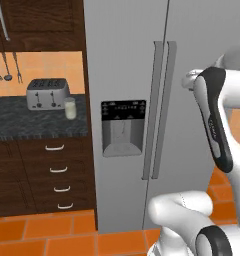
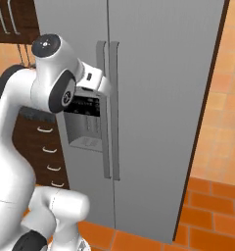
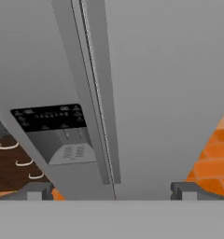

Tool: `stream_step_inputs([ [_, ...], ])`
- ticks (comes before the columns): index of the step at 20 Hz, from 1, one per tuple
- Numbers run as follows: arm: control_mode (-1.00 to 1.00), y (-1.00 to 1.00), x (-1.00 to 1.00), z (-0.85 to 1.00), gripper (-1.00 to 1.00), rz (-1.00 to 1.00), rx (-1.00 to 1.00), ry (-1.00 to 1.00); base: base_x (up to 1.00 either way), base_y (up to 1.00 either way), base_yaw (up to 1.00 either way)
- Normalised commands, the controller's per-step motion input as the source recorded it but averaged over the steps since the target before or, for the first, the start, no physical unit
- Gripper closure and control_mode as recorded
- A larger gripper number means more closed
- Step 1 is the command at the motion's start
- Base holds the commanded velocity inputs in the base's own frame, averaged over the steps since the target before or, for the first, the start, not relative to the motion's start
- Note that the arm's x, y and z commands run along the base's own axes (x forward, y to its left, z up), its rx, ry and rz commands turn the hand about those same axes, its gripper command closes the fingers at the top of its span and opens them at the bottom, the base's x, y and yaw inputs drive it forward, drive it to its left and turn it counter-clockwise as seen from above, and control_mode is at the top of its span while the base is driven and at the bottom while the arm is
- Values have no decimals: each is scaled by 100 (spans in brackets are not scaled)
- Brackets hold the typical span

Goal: Grab a lemon wedge from the fridge and one ice cube from the ice bowl, and put them in the glass of lemonade.

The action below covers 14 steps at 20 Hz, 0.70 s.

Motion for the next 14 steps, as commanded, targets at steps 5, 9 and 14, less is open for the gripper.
stream_step_inputs([
  [5,-100,20,68,-53,-100,-10,0,6,0,0,0],
  [9,-100,-15,53,-60,-100,-7,0,-3,0,0,0],
  [14,-100,-35,72,-29,-100,0,0,0,0,0,0],
])
